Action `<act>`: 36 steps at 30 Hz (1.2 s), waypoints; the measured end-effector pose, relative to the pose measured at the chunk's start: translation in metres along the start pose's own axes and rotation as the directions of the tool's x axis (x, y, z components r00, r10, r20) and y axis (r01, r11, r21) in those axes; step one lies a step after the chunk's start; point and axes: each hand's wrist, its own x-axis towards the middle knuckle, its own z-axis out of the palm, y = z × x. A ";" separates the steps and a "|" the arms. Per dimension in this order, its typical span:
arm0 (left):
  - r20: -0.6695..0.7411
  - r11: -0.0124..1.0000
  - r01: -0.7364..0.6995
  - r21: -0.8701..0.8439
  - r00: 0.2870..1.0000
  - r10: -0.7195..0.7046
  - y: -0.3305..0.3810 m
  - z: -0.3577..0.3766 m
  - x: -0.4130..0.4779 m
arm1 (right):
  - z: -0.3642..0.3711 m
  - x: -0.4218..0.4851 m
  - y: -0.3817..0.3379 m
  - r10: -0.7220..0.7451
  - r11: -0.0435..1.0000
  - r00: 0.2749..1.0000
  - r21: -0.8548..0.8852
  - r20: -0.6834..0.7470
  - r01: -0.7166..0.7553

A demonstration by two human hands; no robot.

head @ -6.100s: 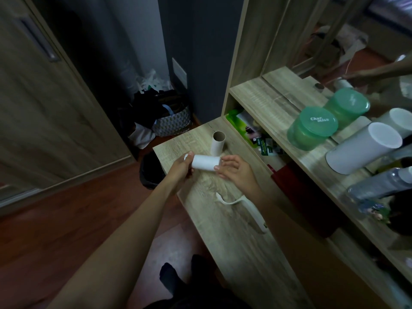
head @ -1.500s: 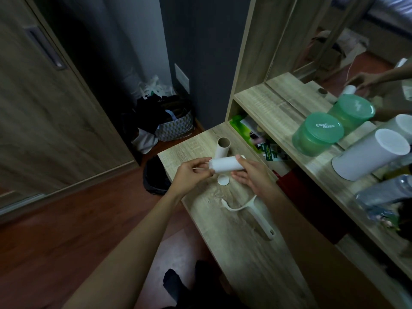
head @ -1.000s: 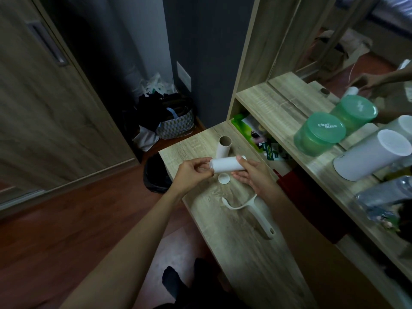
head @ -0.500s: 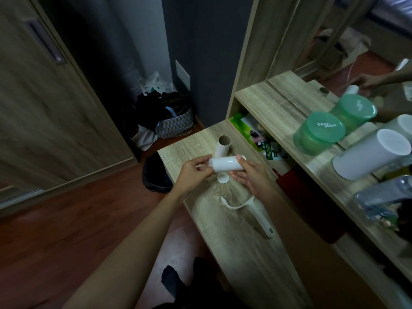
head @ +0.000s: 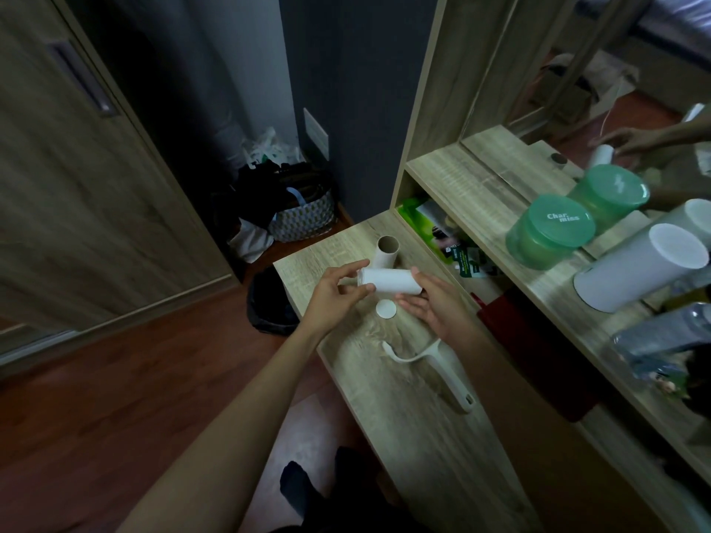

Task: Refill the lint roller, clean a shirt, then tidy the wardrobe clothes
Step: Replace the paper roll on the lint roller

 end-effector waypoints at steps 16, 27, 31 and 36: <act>0.112 0.988 0.079 -0.136 0.992 -0.064 0.009 -0.006 -0.002 | -0.003 0.001 -0.002 0.008 1.000 1.000 -0.009 0.030 -0.008; 0.147 0.988 0.094 -0.124 0.986 -0.076 0.009 -0.006 0.005 | -0.010 -0.002 -0.004 0.001 1.000 0.999 0.019 0.050 -0.002; 0.031 0.988 0.047 -0.149 0.999 -0.043 0.005 0.001 0.006 | -0.011 0.000 -0.002 -0.029 0.999 0.999 0.035 0.022 0.028; -0.102 0.979 0.046 -0.197 0.993 -0.067 -0.009 0.010 0.003 | -0.010 0.000 0.003 -0.073 0.997 0.997 0.037 -0.030 0.075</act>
